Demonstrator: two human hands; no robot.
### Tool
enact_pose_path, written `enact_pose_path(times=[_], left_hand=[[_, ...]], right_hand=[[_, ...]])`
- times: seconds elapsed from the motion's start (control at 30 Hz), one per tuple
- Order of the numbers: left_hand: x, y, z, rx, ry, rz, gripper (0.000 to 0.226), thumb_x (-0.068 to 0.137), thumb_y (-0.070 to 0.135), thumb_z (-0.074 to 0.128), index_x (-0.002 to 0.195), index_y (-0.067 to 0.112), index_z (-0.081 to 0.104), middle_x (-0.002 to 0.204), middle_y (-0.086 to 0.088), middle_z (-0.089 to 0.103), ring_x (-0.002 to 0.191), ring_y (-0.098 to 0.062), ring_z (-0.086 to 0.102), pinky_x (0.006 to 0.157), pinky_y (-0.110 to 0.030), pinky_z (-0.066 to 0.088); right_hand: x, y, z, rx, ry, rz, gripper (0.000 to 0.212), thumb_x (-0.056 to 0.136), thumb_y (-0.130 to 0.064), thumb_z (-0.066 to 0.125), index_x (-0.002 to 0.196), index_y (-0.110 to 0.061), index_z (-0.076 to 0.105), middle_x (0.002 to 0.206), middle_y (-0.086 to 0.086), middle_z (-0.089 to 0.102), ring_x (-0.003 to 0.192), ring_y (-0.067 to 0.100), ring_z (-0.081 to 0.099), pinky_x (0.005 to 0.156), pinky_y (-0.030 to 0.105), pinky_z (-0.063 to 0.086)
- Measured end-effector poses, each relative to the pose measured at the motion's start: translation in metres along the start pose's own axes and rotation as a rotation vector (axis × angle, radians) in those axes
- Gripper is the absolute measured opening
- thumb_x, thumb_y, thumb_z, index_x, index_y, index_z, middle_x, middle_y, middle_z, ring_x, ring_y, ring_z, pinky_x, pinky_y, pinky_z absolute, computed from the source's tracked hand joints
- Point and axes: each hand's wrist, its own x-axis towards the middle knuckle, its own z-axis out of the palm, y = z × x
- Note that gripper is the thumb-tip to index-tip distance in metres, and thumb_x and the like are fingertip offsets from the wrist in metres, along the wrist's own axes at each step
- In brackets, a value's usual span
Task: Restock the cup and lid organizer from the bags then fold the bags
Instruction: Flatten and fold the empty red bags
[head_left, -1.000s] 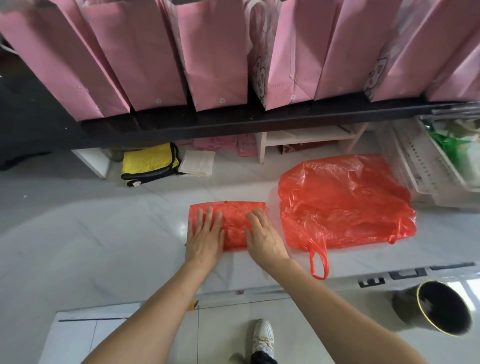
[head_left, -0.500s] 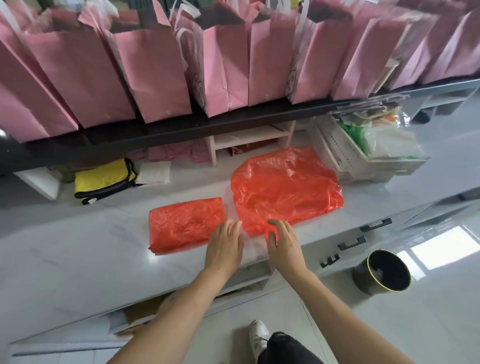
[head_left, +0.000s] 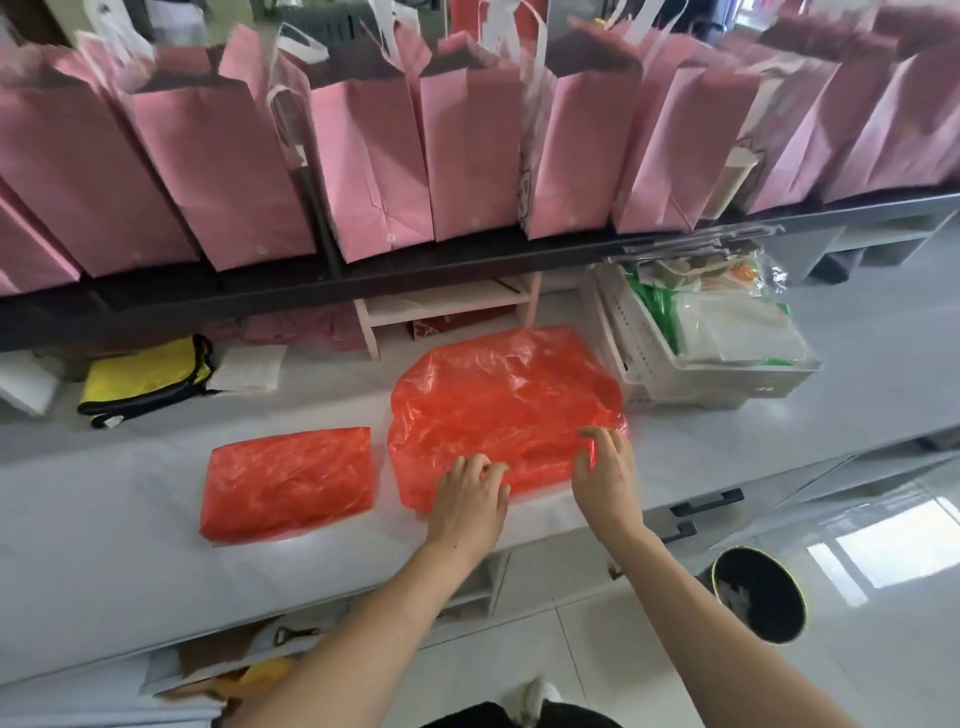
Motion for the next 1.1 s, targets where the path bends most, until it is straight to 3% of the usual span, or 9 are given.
enact_pose_path(times=[0.13,0.23,0.33,0.47,0.6,0.8,0.87,0.97,1.1], left_hand=[[0.018,0.024,0.017,0.027,-0.034,-0.085,0.038,0.107,0.038,0.040,0.142,0.028,0.049,0.137,0.006,0.048,0.122,-0.021,0.042,0.098,-0.036,0.040],[0.023,0.031,0.033,0.034,-0.090,-0.166,0.046,0.104,0.032,0.047,0.149,0.027,0.041,0.155,-0.001,0.035,0.137,-0.026,0.036,0.109,-0.040,0.039],[0.025,0.034,0.046,0.048,-0.149,-0.217,0.056,0.102,0.025,0.048,0.155,0.024,0.032,0.166,-0.008,0.023,0.149,-0.031,0.027,0.117,-0.045,0.036],[0.027,0.038,0.054,0.050,-0.215,-0.304,0.062,0.103,0.026,0.044,0.161,0.022,0.022,0.170,-0.010,0.014,0.154,-0.031,0.021,0.121,-0.047,0.029],[0.035,0.031,0.058,0.115,-0.223,-0.270,0.074,0.094,0.005,0.046,0.162,0.020,0.022,0.171,-0.011,0.010,0.156,-0.029,0.016,0.126,-0.046,0.022],[0.055,0.025,0.050,0.041,-0.100,-0.265,0.058,0.096,0.002,0.044,0.151,0.020,0.046,0.168,-0.007,0.026,0.157,-0.028,0.017,0.128,-0.045,0.015],[0.055,0.028,0.048,-0.051,0.007,-0.275,0.048,0.097,0.004,0.045,0.141,0.019,0.057,0.159,-0.006,0.041,0.152,-0.027,0.028,0.125,-0.043,0.023],[0.051,0.034,0.042,-0.171,0.157,-0.277,0.036,0.096,0.005,0.048,0.124,0.019,0.066,0.140,0.001,0.055,0.137,-0.020,0.044,0.116,-0.038,0.035],[0.043,0.038,0.042,-0.284,0.220,-0.334,0.031,0.106,0.030,0.040,0.116,0.022,0.068,0.128,0.004,0.063,0.126,-0.018,0.054,0.107,-0.039,0.043]], right_hand=[[0.043,0.037,-0.020,-0.028,-0.073,0.032,0.032,0.101,-0.009,0.050,0.131,-0.013,0.060,0.139,0.005,0.056,0.130,0.025,0.048,0.110,0.036,0.038],[0.066,0.055,-0.024,-0.049,-0.161,-0.007,0.038,0.102,-0.011,0.048,0.139,-0.011,0.053,0.148,0.009,0.053,0.139,0.029,0.046,0.117,0.044,0.037],[0.080,0.066,-0.021,-0.071,-0.338,0.044,0.043,0.106,-0.019,0.044,0.147,-0.011,0.048,0.150,0.011,0.052,0.139,0.032,0.048,0.115,0.047,0.039],[0.078,0.073,-0.022,-0.136,-0.492,0.065,0.035,0.107,-0.033,0.035,0.114,-0.017,0.065,0.116,0.007,0.067,0.115,0.033,0.059,0.096,0.045,0.048],[0.064,0.077,-0.026,-0.150,-0.569,0.045,0.041,0.108,-0.037,0.029,0.108,-0.023,0.068,0.114,0.002,0.060,0.113,0.026,0.052,0.097,0.044,0.046],[0.044,0.078,-0.018,-0.135,-0.618,0.194,0.053,0.097,-0.048,0.025,0.107,-0.020,0.069,0.117,0.005,0.054,0.114,0.029,0.053,0.101,0.042,0.044],[0.039,0.067,-0.019,-0.023,-0.601,0.267,0.041,0.103,-0.044,0.033,0.106,-0.018,0.065,0.122,0.008,0.055,0.116,0.033,0.055,0.100,0.042,0.043],[0.032,0.054,-0.019,0.092,-0.642,0.315,0.044,0.106,-0.039,0.044,0.142,-0.019,0.056,0.139,0.005,0.053,0.126,0.028,0.056,0.107,0.040,0.043],[0.019,0.045,-0.011,0.335,-0.748,0.405,0.051,0.099,-0.035,0.052,0.148,-0.023,0.052,0.131,0.002,0.065,0.102,0.017,0.071,0.098,0.043,0.058]])
